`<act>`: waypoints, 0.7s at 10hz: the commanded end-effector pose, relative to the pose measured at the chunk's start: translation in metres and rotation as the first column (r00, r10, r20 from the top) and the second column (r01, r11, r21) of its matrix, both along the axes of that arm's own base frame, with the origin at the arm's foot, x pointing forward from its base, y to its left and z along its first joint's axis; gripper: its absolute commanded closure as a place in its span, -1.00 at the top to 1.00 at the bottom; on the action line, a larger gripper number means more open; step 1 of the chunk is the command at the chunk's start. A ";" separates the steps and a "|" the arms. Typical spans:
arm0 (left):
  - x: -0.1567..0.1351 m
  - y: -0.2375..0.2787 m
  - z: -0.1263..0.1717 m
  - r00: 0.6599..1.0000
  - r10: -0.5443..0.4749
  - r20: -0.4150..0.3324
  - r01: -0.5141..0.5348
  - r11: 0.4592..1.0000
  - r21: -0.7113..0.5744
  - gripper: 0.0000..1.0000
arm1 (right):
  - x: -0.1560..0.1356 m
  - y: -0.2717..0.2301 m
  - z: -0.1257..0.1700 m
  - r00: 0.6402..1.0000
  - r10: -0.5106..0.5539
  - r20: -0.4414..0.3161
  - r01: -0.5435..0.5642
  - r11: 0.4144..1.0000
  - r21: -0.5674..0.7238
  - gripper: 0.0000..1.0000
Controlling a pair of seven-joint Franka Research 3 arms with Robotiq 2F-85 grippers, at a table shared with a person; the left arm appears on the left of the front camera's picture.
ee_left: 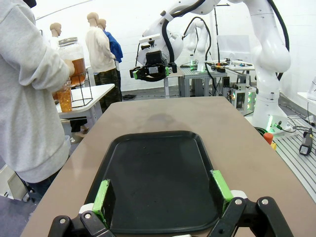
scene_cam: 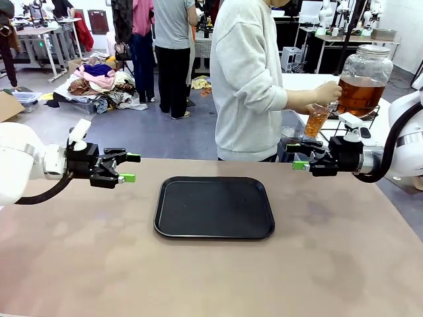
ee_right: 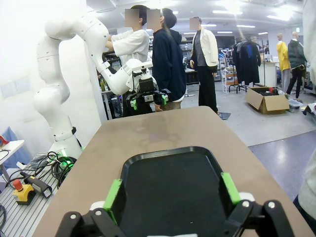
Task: Pour the drink into the iced cup.
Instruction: Open the gripper to release the iced cup you were holding.
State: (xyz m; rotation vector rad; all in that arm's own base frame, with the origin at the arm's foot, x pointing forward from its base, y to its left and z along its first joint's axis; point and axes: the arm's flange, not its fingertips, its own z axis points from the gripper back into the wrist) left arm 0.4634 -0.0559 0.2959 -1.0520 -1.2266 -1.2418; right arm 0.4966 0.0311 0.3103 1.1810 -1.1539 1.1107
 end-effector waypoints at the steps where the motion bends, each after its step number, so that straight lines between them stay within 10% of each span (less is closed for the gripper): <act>1: 0.000 -0.002 0.002 1.000 0.010 -0.006 -0.010 1.000 0.001 1.00 | 0.000 0.001 0.003 1.000 0.002 -0.009 -0.002 1.000 0.000 1.00; 7: 0.000 -0.002 0.002 1.000 0.010 -0.006 -0.010 1.000 0.001 1.00 | 0.000 0.001 0.003 1.000 0.002 -0.009 -0.002 1.000 0.000 1.00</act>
